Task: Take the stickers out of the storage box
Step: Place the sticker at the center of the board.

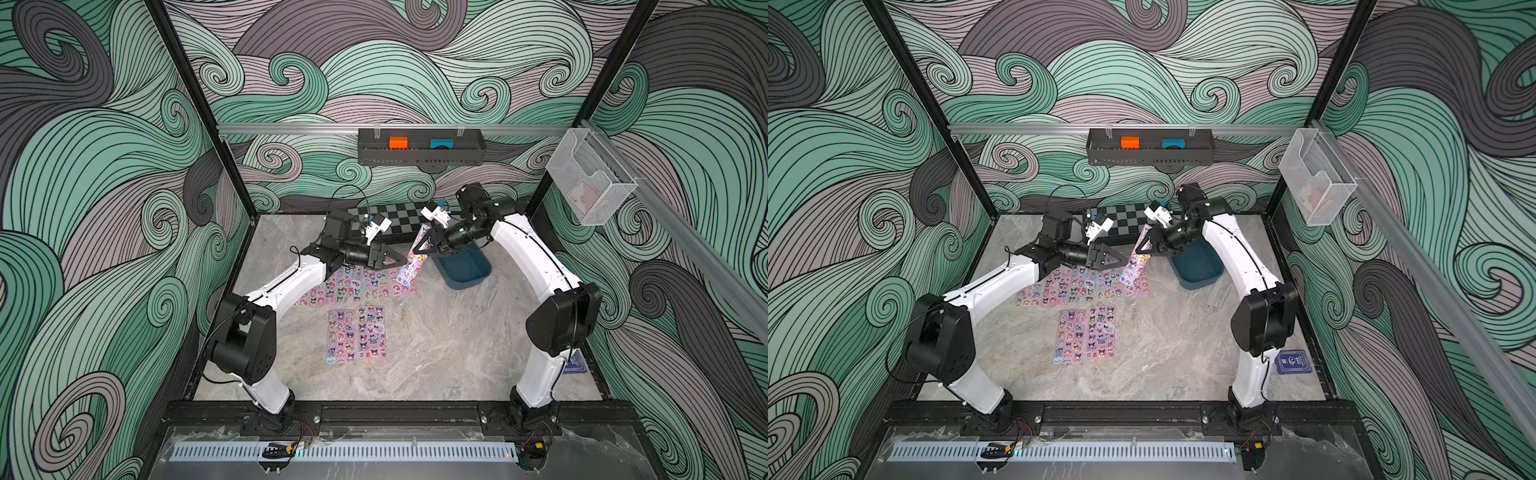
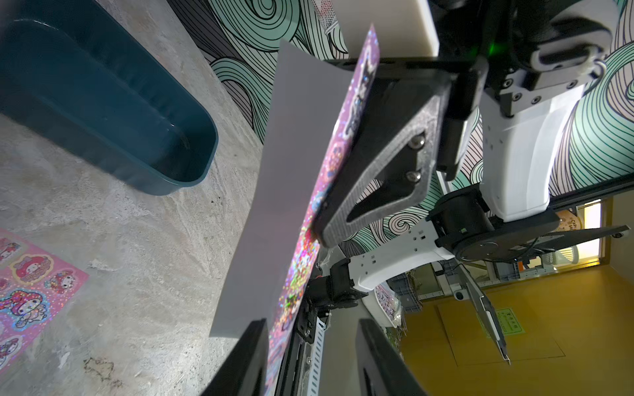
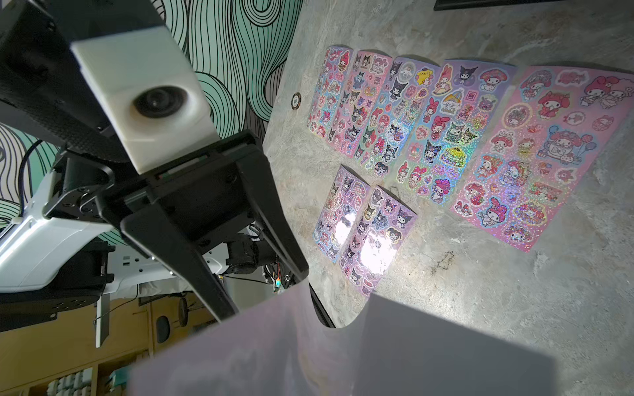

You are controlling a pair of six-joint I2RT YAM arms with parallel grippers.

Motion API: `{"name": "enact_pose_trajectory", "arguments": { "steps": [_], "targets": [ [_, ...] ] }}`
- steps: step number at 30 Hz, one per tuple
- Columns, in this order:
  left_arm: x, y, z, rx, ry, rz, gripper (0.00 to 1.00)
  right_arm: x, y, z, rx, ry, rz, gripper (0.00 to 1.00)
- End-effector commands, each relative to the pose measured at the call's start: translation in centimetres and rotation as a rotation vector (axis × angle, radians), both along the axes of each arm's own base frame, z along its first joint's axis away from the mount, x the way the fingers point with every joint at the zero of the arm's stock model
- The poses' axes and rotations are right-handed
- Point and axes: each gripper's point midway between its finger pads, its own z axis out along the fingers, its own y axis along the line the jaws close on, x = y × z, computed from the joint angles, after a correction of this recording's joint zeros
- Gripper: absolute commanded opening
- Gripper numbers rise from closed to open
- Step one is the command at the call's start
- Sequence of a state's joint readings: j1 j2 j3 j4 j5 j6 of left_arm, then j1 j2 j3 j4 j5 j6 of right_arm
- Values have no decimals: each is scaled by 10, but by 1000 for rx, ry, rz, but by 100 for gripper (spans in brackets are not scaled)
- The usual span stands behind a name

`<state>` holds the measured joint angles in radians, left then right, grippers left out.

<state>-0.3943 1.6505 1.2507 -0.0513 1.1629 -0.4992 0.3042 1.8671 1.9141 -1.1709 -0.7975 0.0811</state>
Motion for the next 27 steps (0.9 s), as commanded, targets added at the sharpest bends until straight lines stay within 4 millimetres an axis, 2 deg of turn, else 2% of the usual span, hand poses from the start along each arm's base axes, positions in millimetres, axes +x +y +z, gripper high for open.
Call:
{"name": "enact_pose_trajectory", "arguments": {
  "steps": [1,7,12,20,27],
  "targets": [
    [2,-1,6,-5,-37,-8,46,-3,5,12,36,-30,29,40],
    [4,0,1,15,-36,8,46,-7,7,15,47,-35,41,39],
    [15,3,-6,51,-41,83,46,-7,7,16,44,-34,38,40],
    [4,-7,8,-24,-30,6,46,4,13,9,38,-27,24,40],
    [4,-13,1,-22,-2,-22,41,8,21,7,42,-27,27,40]
  ]
}}
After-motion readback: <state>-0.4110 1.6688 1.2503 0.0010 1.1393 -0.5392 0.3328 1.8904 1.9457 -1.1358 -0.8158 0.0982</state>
